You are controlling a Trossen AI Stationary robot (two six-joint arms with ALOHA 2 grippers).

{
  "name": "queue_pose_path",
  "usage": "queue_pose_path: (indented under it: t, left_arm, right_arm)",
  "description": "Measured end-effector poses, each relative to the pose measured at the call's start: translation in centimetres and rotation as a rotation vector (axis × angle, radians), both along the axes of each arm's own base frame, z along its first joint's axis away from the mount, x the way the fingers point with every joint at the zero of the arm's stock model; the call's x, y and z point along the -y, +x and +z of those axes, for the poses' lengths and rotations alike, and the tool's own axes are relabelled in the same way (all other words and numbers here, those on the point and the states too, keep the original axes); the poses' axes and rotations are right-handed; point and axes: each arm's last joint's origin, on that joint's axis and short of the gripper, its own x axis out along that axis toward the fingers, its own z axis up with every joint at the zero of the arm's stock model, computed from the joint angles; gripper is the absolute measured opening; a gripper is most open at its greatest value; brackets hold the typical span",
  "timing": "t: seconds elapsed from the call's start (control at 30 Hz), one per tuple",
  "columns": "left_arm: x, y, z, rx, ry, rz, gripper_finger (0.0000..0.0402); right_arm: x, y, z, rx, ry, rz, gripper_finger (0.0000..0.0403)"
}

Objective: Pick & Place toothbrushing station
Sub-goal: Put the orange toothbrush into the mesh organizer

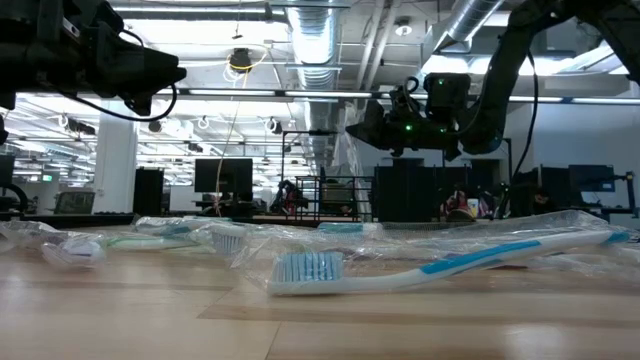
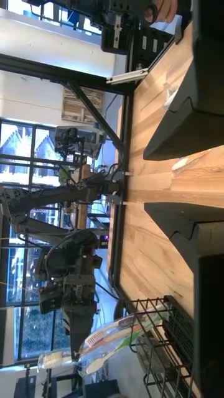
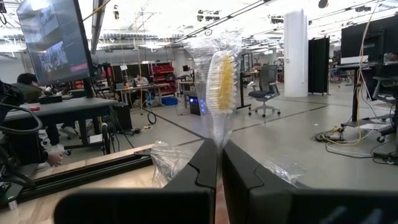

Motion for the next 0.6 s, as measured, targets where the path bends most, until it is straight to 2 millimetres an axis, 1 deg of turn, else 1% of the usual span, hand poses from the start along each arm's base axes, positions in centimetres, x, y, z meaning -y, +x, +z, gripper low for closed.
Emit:
queue_pose_path:
  t: [0.13,0.3,0.37,0.5,0.6]
  left_arm:
    - [0.0,0.0,0.0,0.000,-0.004,0.000,0.0113]
    - [0.0,0.0,0.0,-0.001,-0.004,0.000,0.0113]
    - [0.0,0.0,0.0,-0.001,-0.004,0.000,0.0113]
    - [0.0,0.0,0.0,-0.001,-0.004,0.000,0.0113]
    - [0.0,0.0,0.0,-0.002,-0.001,0.000,0.0113]
  right_arm:
    - [0.0,0.0,0.0,-0.002,0.013,0.001,0.0000]
    - [0.0,-0.1,0.6,-0.026,0.049,-0.001,0.0000]
    - [-0.1,-0.3,0.8,-0.083,0.077,-0.005,0.0000]
    - [-0.2,-1.0,1.4,-0.258,0.087,-0.020,0.0000]
    - [-0.5,-1.1,1.7,-0.295,0.069,-0.016,0.0000]
